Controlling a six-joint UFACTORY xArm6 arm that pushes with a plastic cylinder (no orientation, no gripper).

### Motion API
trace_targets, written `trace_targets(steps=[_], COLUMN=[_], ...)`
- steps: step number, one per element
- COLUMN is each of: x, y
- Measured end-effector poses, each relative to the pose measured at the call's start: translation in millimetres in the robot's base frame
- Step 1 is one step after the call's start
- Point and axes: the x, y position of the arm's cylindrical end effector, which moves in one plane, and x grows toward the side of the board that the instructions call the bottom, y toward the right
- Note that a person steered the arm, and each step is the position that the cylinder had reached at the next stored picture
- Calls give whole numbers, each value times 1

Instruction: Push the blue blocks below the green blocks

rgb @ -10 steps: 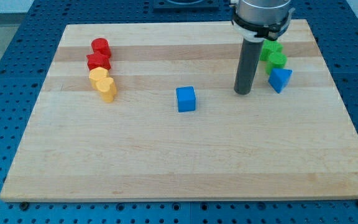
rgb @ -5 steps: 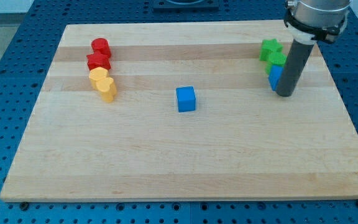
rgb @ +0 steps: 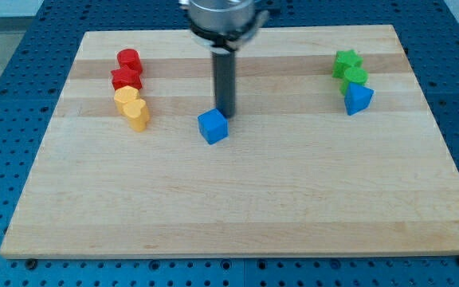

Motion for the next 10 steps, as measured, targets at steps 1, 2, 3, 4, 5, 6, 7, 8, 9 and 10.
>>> trace_targets(steps=[1, 2, 3, 4, 5, 6, 7, 8, 9, 10], x=[-7, 34, 42, 35, 37, 40, 53, 75, 77, 84], y=[-56, -65, 6, 117, 156, 102, 76, 110, 167, 172])
